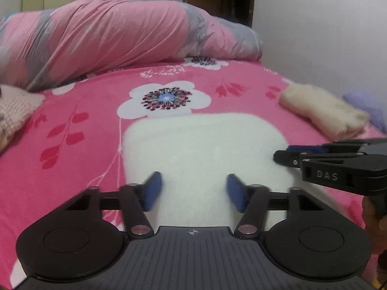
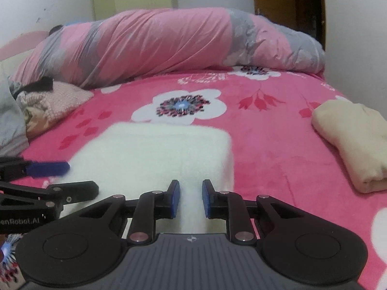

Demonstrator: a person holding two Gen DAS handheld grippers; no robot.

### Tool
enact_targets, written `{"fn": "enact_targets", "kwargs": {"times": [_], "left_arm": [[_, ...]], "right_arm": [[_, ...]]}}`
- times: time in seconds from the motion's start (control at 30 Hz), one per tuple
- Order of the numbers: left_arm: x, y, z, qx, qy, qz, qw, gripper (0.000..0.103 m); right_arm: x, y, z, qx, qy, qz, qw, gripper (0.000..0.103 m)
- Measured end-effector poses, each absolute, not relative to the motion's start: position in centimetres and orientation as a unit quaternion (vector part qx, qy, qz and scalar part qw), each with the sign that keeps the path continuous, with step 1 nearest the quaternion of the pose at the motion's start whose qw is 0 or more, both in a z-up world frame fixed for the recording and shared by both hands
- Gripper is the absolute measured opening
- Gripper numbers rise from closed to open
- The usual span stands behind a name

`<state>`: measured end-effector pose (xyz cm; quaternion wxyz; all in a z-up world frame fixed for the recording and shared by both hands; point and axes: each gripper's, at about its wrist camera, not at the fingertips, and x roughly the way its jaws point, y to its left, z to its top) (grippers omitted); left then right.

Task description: Fold clothes

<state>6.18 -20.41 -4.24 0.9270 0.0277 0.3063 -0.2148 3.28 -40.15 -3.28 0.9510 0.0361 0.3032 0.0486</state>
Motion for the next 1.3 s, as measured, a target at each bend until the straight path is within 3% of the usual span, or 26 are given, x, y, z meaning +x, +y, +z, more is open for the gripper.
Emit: {"fn": "enact_targets", "kwargs": {"times": [0.1, 0.3, 0.6, 0.87, 1.2, 1.3], "left_arm": [[4.8, -19.2, -4.0, 0.027, 0.298, -0.227, 0.927, 0.042], [2.3, -20.0, -6.0, 0.080, 0.263, -0.238, 0.931, 0.043], [-0.3, -18.0, -4.5, 0.063, 0.249, -0.246, 0.935, 0.042], [-1.7, -18.1, -8.4, 0.073, 0.286, -0.257, 0.920, 0.043], [-2.8, -16.4, -8.2, 0.063, 0.297, -0.270, 0.914, 0.044], [-2.8, -16.4, -8.8, 0.057, 0.301, -0.269, 0.913, 0.045]], "right_arm": [[1.0, -39.7, -2.1, 0.034, 0.296, 0.063, 0.952, 0.021], [0.4, -39.0, -5.9, -0.008, 0.325, 0.054, 0.944, 0.021], [-3.0, -38.8, -2.7, 0.024, 0.314, 0.046, 0.948, 0.022], [-4.4, -38.4, -6.6, -0.004, 0.344, 0.031, 0.938, 0.025], [-6.8, -38.1, -3.7, 0.012, 0.319, 0.026, 0.947, 0.025], [-6.9, -37.6, -5.3, -0.025, 0.332, 0.022, 0.943, 0.025]]}}
